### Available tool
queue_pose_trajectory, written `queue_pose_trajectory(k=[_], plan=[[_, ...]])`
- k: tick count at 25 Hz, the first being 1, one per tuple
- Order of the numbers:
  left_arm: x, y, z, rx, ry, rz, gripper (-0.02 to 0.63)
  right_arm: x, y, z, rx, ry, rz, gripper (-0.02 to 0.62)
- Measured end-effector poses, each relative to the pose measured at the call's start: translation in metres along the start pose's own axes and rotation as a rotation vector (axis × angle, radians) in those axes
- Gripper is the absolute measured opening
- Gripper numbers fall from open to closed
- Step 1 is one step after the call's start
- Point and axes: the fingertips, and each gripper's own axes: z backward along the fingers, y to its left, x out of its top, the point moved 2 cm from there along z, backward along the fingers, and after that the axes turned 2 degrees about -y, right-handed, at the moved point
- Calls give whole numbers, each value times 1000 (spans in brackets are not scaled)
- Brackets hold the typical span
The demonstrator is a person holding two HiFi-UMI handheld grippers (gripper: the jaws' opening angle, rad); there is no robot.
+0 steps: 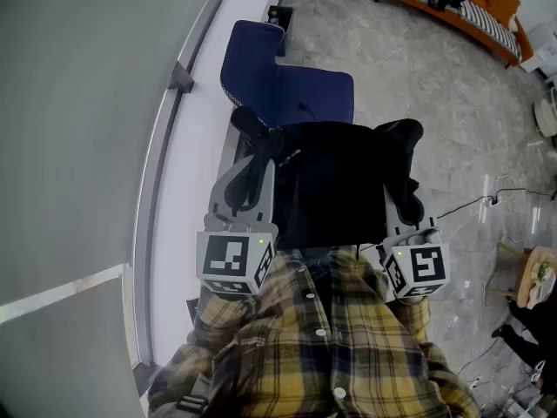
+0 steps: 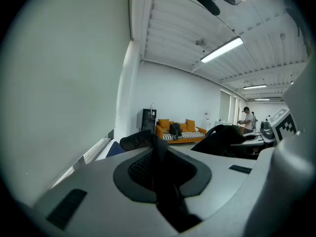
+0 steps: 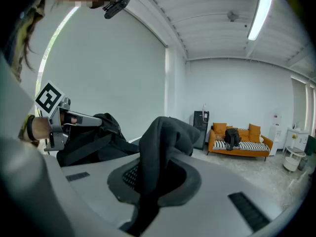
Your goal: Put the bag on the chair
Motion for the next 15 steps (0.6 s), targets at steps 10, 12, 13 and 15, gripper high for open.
queue_pose_trajectory(k=[10, 12, 13, 15], plan=[[-6, -13, 6, 32, 10, 10, 61, -8, -9, 14, 24, -2, -19, 34], [-5, -19, 8, 47, 3, 7, 61, -8, -15, 18, 35, -13, -19, 34], [-4, -24, 9, 54, -1, 5, 61, -7, -18, 22, 40, -19, -18, 34], [-4, -35, 13, 64, -7, 9, 61, -7, -24, 33, 48, -30, -13, 34]])
